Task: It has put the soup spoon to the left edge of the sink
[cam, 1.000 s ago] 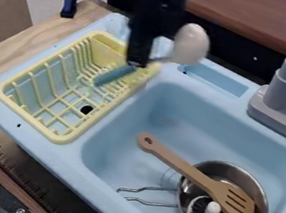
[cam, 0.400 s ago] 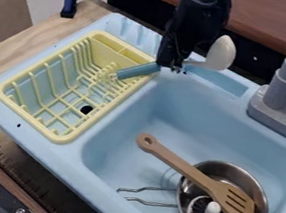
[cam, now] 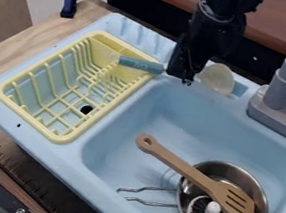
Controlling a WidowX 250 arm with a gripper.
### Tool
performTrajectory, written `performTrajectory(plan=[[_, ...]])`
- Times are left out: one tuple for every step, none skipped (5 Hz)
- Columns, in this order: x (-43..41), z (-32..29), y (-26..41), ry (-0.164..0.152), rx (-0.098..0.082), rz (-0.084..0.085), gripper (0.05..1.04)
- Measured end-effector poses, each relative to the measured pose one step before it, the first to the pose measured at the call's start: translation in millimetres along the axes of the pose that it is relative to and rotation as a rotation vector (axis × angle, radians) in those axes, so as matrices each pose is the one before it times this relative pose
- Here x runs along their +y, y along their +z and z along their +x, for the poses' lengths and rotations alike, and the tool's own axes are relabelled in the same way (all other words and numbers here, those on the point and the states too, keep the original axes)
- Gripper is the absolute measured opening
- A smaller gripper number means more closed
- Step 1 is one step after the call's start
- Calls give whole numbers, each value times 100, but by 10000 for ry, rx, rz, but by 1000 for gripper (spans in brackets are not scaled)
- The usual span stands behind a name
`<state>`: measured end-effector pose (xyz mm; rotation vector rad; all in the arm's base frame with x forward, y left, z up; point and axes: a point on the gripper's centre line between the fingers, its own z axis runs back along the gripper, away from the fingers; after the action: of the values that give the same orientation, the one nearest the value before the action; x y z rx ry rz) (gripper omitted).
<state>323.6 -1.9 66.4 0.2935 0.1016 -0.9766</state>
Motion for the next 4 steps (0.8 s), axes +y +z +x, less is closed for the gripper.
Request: performTrajectory(plan=[[347, 243, 479, -73, -102, 24, 54], [189, -166, 84, 9, -98, -169, 54], [223, 45, 194, 54, -118, -58, 70], [-483, -3, -332, 11, -293, -418, 204]])
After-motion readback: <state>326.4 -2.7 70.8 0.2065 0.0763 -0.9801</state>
